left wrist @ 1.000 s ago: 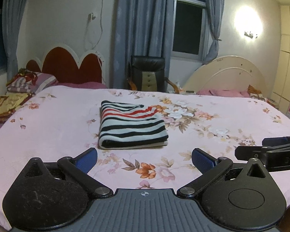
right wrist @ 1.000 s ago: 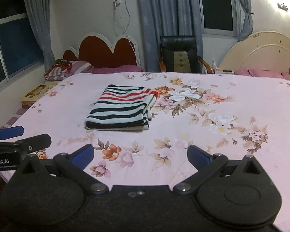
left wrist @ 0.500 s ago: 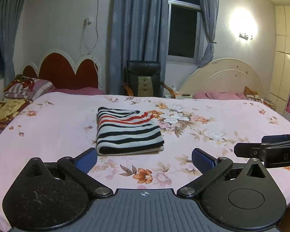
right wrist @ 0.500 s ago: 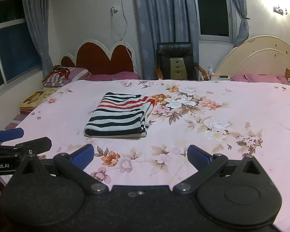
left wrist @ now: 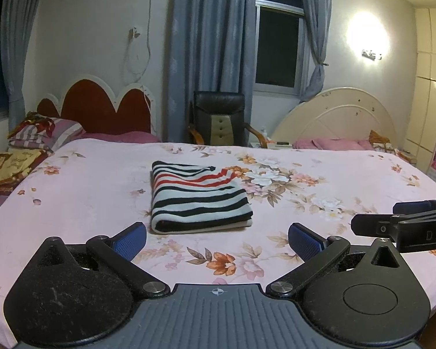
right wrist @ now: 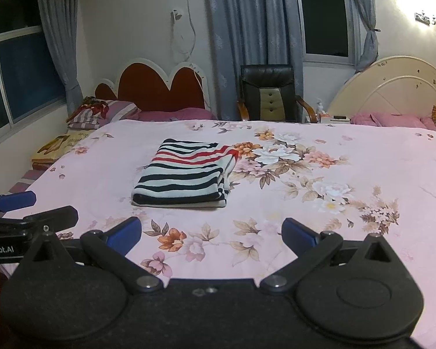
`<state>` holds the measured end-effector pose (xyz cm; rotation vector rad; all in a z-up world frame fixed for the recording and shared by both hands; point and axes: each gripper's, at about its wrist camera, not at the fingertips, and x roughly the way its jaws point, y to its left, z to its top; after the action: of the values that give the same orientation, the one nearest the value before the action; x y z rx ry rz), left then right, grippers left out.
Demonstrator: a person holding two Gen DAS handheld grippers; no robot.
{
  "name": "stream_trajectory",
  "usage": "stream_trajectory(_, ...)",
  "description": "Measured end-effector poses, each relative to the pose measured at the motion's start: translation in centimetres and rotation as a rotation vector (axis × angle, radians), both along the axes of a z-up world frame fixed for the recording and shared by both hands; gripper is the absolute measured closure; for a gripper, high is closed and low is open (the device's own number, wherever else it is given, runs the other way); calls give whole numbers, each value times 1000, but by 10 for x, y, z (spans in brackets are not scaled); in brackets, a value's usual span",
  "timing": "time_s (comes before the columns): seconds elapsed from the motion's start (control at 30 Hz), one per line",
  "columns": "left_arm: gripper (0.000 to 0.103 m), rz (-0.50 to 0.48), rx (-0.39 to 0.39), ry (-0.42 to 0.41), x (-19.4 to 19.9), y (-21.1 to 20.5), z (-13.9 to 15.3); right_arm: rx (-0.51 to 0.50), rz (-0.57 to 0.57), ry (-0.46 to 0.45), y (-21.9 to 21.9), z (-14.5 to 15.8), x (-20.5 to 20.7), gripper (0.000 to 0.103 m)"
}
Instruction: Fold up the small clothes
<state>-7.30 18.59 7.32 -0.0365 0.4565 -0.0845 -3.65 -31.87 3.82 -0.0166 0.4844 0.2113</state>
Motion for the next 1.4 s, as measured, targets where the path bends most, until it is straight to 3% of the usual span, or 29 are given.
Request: stream_trajectory(1.4, 0, 11, 17, 7, 12, 4, -6, 2, 12, 9, 1, -2, 10, 1)
